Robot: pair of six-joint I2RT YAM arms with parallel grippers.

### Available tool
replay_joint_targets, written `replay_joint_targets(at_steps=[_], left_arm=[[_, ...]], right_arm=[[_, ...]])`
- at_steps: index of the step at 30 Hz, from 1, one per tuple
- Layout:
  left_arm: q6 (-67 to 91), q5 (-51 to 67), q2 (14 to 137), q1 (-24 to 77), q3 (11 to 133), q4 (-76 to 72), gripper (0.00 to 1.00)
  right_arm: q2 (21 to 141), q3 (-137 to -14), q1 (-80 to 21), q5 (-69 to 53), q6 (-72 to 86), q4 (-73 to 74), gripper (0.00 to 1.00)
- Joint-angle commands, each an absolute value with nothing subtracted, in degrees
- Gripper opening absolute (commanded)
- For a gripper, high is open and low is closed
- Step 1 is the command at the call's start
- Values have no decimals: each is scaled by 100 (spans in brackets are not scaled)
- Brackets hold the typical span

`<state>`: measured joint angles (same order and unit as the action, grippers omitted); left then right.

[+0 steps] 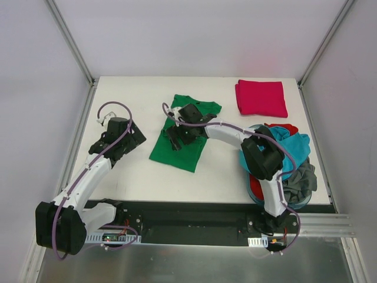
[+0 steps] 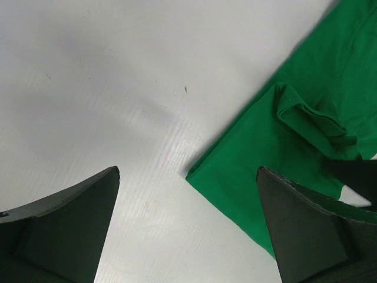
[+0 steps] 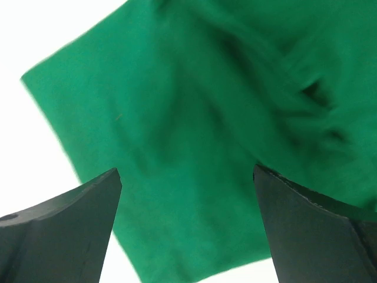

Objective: Fold and stack the t-shirts
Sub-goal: Fold the folded rectangular tshirt in 1/3 of the way

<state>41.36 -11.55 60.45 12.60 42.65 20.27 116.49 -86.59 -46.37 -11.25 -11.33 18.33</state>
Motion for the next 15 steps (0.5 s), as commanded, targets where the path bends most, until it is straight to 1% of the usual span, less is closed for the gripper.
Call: replay_joint_targets(at_steps=[1,6,9,11,13,15], left_arm=[[4201,-1266,6012,1143,4175,2021,99],[4210,-1082,6178,1125,4183,2021,99],[4210,-897,6336,1116,4201,2021,99],[4227,-792,6416,1116,4193,2013,99],[4236,-555,6486,1125,4175,1995,99],[4263,-318,6547,1125,4105,1899,99]], right_arm=[[12119,-9763,-4106,-854,-958,1907,96],[12393,-10484,-3815,-606,-1116,2135,96],[12174,-10460,-3814,-694,-1160,2232,96],[11788,-10040,-3867,-607,-1169,2032,96],[11183,-9320,-3920,-362,-1160,1602,96],[10366,-8232,-3937,-194,-1012,927,96]])
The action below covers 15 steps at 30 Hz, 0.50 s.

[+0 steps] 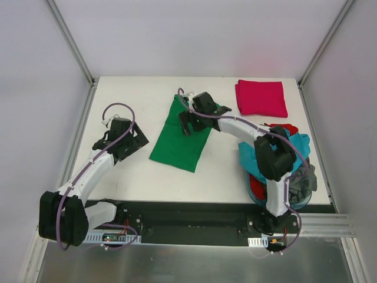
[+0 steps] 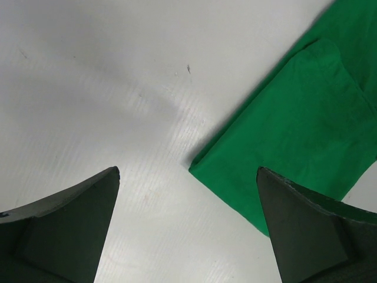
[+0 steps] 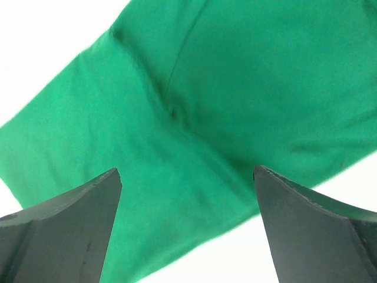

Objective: Fold and stack the t-shirts
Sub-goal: Fold the folded rectangular tshirt in 1/3 of the way, then grab one side of the 2/3 rectangular tshirt with both arms

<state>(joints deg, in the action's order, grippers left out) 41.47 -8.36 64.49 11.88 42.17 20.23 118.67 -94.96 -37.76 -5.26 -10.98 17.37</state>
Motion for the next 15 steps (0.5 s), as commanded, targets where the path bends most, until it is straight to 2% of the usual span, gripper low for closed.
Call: replay_joint_targets(at_steps=[1,3,5,11,15], left_arm=[[4254,-195,6600,1116,4061,1838,99],[4280,-19,6723,1116,4008,1767,97],[4315,315,6881,1116,3982,1679,91],[4465,896,7460,1116,3876,1372,73],[4535,949,7821,1116,3867,1318,56]], right_arm=[[9892,-7722,-3920,-132,-889,575,96],[9118,-6537,-3868,-97,-512,-181,96],[8624,-5935,-3780,-227,-150,-412,96],[8008,-5099,-3700,-1633,-9,-437,96],[7700,-4431,-3928,-1592,-263,-853,96]])
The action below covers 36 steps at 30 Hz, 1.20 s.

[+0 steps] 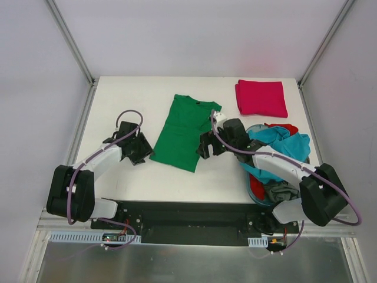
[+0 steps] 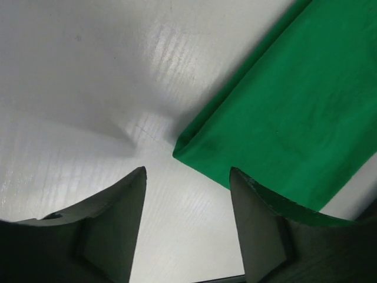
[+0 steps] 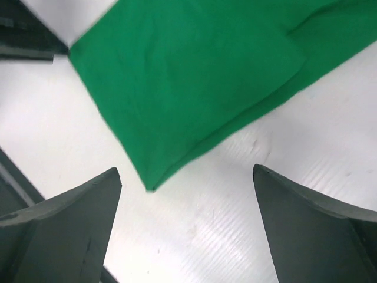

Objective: Fold and stack the t-shirts
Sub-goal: Grab one side of the 2/3 rectangular tshirt with both arms

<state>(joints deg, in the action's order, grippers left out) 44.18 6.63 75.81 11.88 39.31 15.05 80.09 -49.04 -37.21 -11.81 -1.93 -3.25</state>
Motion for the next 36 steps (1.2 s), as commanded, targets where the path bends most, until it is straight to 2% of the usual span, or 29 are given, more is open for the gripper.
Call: replay_joint_targets(at_steps=[1,11,13,15,18,26,29,36], left_arm=[[4570,958,7909,1116,3858,1310,54],[4772,862,8499,1116,3920,984,42],[4755,888,8578,1125,3955,976,31],[4729,975,8657,1125,3973,967,16],[4720,949,8710,1125,3964,958,0],[4649,958,8587,1125,3894,958,0],[4649,940,8543,1116,3876,958,0],[4641,879,8499,1116,3893,1002,0]], right_arm=[[7682,-4377,-3964,-1556,-316,-853,96],[7813,-4456,-4438,-1169,-896,-335,96],[7857,-4482,-4526,-1011,-967,-264,96],[7901,-4570,-4657,-871,-1142,-133,96],[8041,-4789,-5078,-415,-1764,193,96],[9359,-6186,-6002,156,-3032,1177,99],[9860,-6634,-6038,184,-2988,1589,88],[10204,-6522,-6056,194,-2725,1863,78]])
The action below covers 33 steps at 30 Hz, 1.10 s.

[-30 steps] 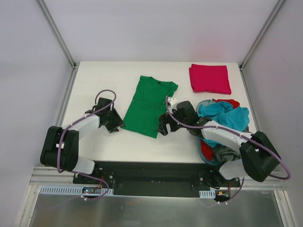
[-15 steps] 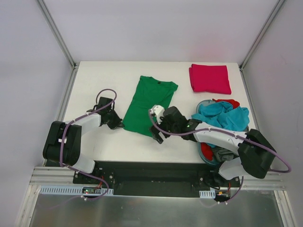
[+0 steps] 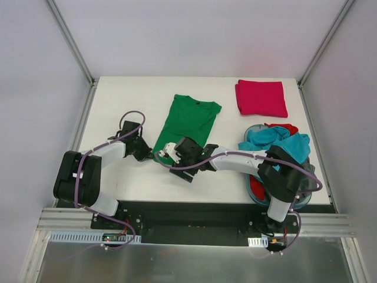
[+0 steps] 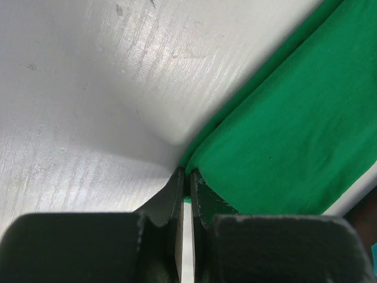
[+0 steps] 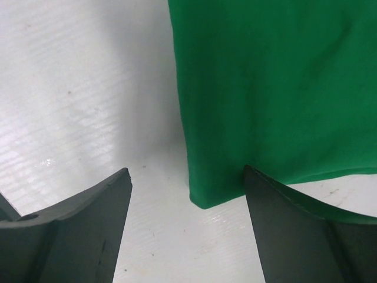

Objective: Fold and stack the t-shirts
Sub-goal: Grab one side of the 2/3 rectangular tshirt with both arms, then fold the long partially folded tshirt into a neat square

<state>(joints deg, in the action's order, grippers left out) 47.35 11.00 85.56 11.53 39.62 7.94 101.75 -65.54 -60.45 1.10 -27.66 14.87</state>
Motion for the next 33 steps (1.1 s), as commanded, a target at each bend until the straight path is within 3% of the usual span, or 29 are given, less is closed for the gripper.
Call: replay_joint_targets(at_steps=[1,11,12,15,17,22,33], left_arm=[[4641,879,8499,1116,3902,1028,0],[4641,738,8438,1116,3946,1169,0],[4623,738,8438,1116,3955,1178,0],[4605,852,8411,1116,4008,1213,0],[4597,809,8341,1116,3999,1239,0],[4641,572,7894,1116,3859,1441,0],[5080,-404,5031,1116,3261,2688,0]], right_arm=[[10222,-6478,-6056,211,-2681,1855,77],[10652,-6574,-6038,483,-2549,1960,57],[10696,-6548,-6038,483,-2540,1977,50],[10819,-6504,-6003,466,-2409,1951,41],[10863,-6504,-6012,475,-2338,1969,26],[10557,-6416,-6012,-164,-2224,2047,3],[9080,-6364,-6802,-3038,-1091,1539,1]])
